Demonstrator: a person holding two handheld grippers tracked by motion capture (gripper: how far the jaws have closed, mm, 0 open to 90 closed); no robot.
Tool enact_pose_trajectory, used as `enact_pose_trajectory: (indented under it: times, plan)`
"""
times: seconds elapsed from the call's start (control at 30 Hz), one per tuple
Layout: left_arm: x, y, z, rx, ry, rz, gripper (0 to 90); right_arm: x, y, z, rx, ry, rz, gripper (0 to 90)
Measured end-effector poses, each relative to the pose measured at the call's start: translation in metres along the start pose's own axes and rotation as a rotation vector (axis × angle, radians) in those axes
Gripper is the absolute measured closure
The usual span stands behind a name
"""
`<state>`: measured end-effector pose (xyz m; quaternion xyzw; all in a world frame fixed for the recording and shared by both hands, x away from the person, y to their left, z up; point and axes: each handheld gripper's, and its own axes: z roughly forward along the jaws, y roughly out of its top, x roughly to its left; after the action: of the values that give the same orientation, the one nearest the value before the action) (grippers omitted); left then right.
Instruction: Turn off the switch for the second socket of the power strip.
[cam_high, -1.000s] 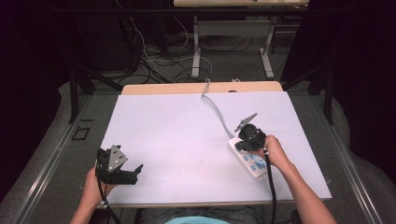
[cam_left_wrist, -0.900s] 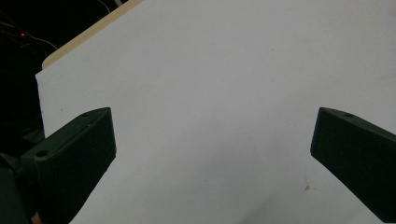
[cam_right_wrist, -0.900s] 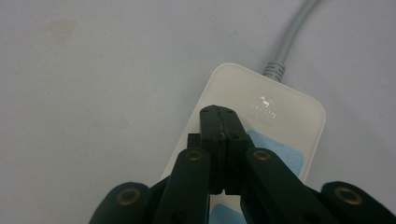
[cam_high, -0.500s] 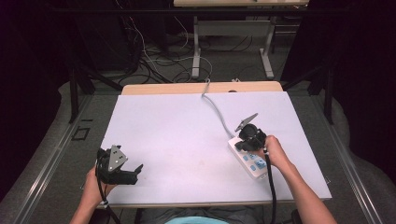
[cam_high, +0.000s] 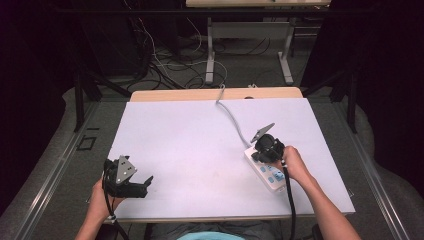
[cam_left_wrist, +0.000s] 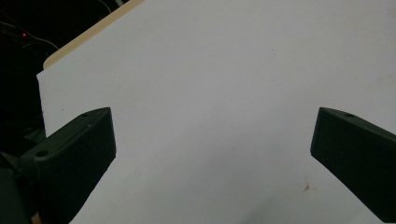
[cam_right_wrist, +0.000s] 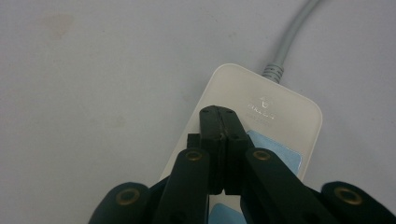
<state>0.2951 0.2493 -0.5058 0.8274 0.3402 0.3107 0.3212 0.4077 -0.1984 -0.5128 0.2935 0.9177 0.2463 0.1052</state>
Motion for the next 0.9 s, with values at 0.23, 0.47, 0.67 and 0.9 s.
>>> enact_pose_trajectory:
  times: [0.23, 0.47, 0.67, 0.9]
  plan:
    - [-0.0014, 0.0003, 0.0014, 0.003, -0.009, 0.002, 0.1, 0.0032, -0.0009, -0.0020, 0.019, -0.010, 0.035, 90.0]
    - [-0.0012, 0.0004, 0.0014, 0.002, -0.007, 0.005, 0.1, 0.0017, -0.0006, -0.0012, 0.006, -0.017, -0.001, 90.0]
    - [-0.0003, -0.0002, 0.0013, 0.006, -0.003, 0.005, 0.1, 0.0027, -0.0005, -0.0023, 0.003, -0.028, -0.002, 90.0]
    - [0.0002, -0.0003, 0.0010, 0.009, -0.003, 0.009, 0.1, 0.0016, -0.0019, -0.0020, -0.010, -0.009, 0.006, 90.0]
